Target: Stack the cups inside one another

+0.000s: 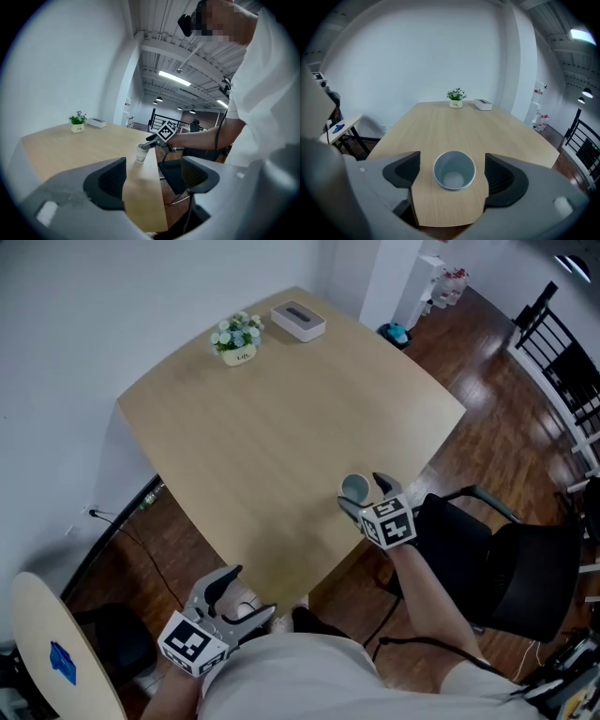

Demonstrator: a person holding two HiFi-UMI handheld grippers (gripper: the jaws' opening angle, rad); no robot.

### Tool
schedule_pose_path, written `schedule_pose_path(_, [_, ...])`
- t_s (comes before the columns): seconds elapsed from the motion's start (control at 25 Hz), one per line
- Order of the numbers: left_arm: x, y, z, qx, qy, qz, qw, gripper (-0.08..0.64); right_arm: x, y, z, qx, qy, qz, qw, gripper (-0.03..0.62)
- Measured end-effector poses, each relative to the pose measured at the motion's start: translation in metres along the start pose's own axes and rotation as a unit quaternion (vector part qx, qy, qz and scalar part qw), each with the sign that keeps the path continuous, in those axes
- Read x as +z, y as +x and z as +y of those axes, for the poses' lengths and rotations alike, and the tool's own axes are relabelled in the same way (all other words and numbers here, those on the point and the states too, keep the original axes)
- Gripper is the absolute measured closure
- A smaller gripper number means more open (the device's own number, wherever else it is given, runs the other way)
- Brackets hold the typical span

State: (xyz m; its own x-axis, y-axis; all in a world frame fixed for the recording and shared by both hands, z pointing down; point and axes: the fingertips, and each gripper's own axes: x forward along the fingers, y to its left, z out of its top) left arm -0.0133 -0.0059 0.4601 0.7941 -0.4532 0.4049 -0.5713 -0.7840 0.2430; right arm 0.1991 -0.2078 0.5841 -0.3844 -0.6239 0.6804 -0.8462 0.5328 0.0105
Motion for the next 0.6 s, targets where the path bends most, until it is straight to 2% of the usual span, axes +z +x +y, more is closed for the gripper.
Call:
schedule_pose_path(0.16, [-0.003,-0.004,-0.001,-0.003,0.002,0.002,1.0000,0.175,-0.002,-0.021,0.023,0.007,-0.004,-0.008,1.000,0.166])
schedule_pose_path(0.28, [-0.006,-0.010,-0.004,-0.012,0.012,-0.003,0.9998,0.175,-0.002,-0.047,0.056,0.015,-0.006,-0.020,1.000,0.166])
schedule_pose_path(0.44, [-0.013,-0.034,-0.022,-0.034,0.031,-0.015,0.9989,0.175,-0.007,-0.089,0.119,0.029,-0.009,-0.034,0.999,0.166])
schedule_pose_path(0.6, [-0.030,-0.082,-0.038,-0.048,0.044,-0.025,0.9976,0.175,-0.021,-0.125,0.197,0.039,-0.022,-0.026,0.999,0.166])
